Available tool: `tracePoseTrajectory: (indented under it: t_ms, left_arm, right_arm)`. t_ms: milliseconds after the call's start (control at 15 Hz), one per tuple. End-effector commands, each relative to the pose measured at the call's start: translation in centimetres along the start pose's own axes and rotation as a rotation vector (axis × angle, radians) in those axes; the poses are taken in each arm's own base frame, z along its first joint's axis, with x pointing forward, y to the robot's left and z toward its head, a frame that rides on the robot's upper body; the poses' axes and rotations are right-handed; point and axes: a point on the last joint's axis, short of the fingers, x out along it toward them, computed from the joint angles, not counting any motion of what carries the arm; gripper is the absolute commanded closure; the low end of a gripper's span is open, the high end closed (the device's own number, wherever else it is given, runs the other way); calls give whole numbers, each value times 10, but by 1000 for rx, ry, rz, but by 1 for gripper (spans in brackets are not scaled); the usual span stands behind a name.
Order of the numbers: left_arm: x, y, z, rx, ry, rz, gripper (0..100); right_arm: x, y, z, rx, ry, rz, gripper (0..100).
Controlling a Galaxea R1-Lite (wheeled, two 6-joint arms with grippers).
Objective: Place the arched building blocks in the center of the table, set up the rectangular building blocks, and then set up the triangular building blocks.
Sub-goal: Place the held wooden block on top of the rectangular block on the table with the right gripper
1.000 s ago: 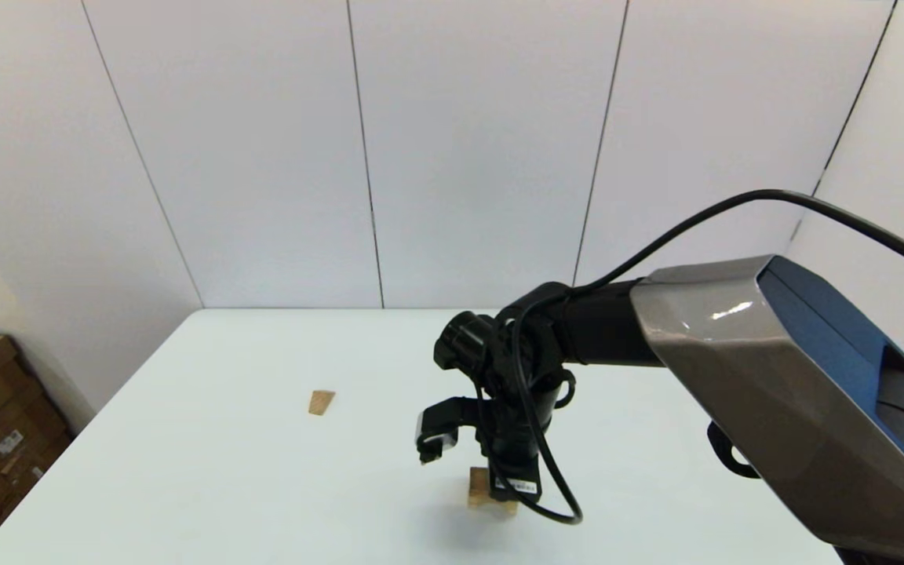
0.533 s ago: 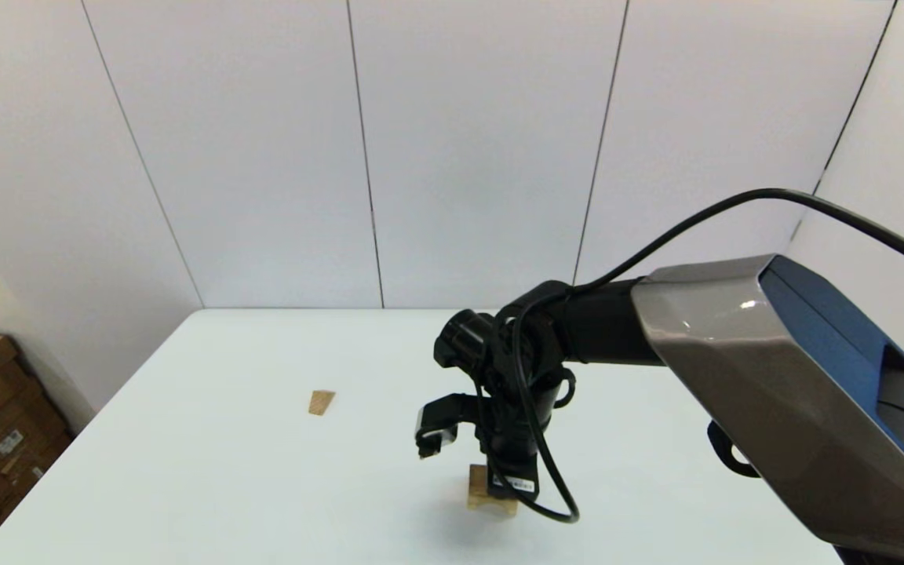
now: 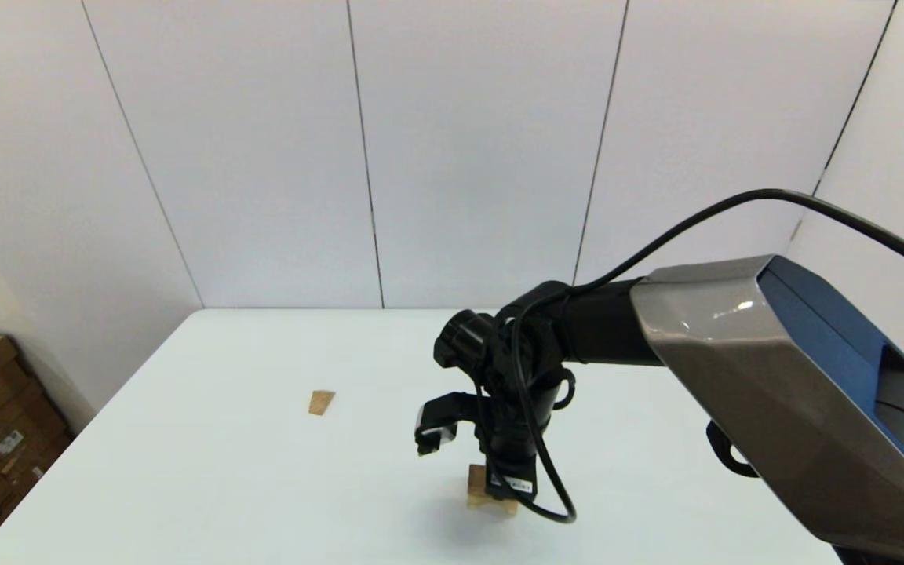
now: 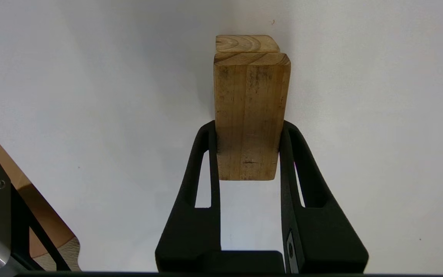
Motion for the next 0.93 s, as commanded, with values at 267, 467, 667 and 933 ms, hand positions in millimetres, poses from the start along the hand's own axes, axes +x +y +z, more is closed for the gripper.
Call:
tracePoseTrajectory:
  t_ms: [267, 467, 667, 933]
  left_arm:
    - [0, 0, 0, 0, 0, 1, 0]
    - [0, 0, 0, 0, 2, 1, 0]
    - [0, 0, 0, 0, 0, 1, 0]
    - [0, 0, 0, 1, 0, 1, 0]
  right_arm:
    - [3, 2, 0, -6, 6, 16, 100]
    - [3, 2, 0, -7, 0, 21, 100]
    - [3, 1, 0, -4, -1, 18, 100]
    - [2, 1, 0, -1, 0, 17, 0]
